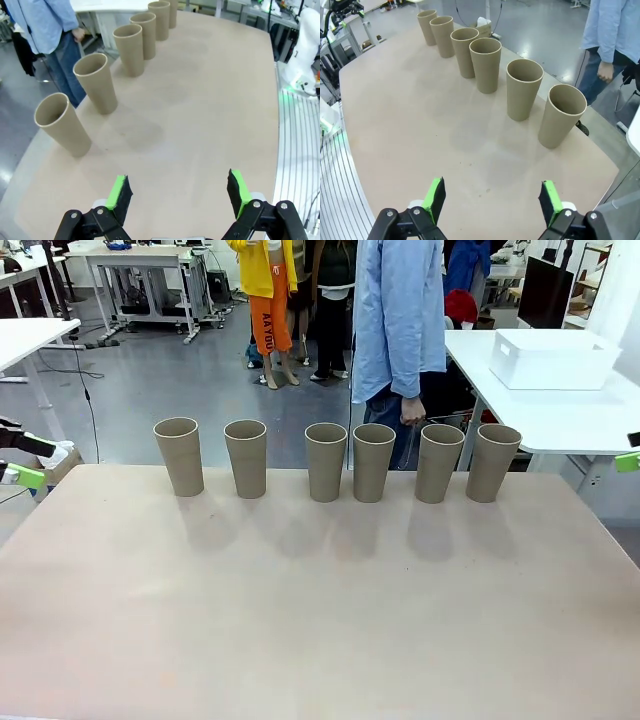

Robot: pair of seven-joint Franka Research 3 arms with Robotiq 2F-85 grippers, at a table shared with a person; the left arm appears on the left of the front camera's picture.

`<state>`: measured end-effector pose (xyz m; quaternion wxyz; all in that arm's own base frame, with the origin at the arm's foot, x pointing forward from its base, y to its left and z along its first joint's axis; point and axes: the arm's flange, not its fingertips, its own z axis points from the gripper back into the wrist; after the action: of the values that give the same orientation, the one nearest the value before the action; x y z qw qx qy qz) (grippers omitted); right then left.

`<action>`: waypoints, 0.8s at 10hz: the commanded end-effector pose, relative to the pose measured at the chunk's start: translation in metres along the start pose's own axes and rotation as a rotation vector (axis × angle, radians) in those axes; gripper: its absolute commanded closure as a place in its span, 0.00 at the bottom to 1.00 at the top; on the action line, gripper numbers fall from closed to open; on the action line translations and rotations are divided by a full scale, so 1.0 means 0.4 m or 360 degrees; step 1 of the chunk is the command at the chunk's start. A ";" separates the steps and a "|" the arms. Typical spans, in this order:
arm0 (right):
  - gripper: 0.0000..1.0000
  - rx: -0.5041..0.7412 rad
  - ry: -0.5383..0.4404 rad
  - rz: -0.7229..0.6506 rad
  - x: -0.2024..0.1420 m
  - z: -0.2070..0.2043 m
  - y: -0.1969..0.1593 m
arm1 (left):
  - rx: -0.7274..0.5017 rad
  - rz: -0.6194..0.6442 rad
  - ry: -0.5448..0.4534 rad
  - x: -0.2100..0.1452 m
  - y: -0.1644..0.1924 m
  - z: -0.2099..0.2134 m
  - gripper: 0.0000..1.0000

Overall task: Stack the cups and store them in the basket.
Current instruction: Pick up two Reusable plastic cups , one in each hand.

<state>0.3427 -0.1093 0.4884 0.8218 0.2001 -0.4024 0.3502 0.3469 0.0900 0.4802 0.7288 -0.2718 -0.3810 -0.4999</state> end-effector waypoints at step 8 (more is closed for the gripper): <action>0.00 0.0006 -0.0012 -0.0013 -0.001 -0.004 -0.001 | 0.0006 0.0001 -0.0024 0.003 0.001 0.000 0.00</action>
<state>0.3445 -0.1085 0.4851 0.8240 0.2044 -0.3999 0.3455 0.3486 0.0879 0.4809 0.7316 -0.2728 -0.3844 -0.4925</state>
